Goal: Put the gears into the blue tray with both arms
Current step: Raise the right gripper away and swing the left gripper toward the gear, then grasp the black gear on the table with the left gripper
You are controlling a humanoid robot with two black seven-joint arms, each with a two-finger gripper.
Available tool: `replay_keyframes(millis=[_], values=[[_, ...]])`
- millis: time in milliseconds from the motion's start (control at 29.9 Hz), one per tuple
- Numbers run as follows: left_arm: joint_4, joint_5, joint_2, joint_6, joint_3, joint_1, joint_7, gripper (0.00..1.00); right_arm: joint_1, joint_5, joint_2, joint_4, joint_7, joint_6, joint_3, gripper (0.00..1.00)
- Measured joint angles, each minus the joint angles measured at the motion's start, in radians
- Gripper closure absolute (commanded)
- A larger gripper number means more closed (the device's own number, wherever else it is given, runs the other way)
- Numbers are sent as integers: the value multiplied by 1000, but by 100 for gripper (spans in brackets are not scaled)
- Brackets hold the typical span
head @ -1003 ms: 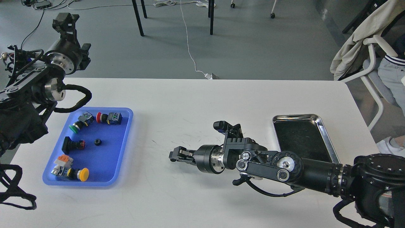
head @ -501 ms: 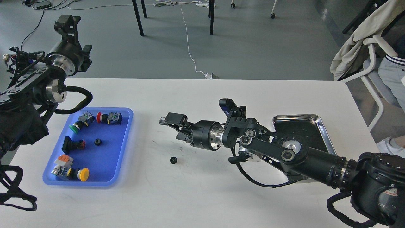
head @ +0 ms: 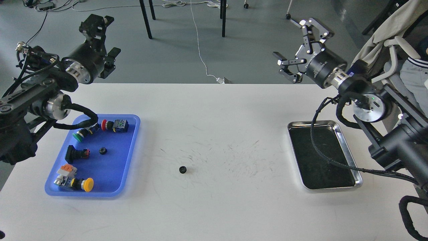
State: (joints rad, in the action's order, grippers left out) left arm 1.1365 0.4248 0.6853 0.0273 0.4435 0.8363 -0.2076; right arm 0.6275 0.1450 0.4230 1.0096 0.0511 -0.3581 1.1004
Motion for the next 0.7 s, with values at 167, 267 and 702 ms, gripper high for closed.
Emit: replay_keyframes(millis=[167, 267, 702], values=[[323, 179, 130, 6, -12, -135, -2, 2, -218, -141, 120, 3, 0, -107, 154, 3], [420, 372, 145, -7, -12, -213, 5, 2, -346, -188, 154, 7, 1, -127, 190, 3], [279, 1556, -103, -150, -14, -437, 40, 4, -447, -207, 124, 11, -11, -131, 187, 3]])
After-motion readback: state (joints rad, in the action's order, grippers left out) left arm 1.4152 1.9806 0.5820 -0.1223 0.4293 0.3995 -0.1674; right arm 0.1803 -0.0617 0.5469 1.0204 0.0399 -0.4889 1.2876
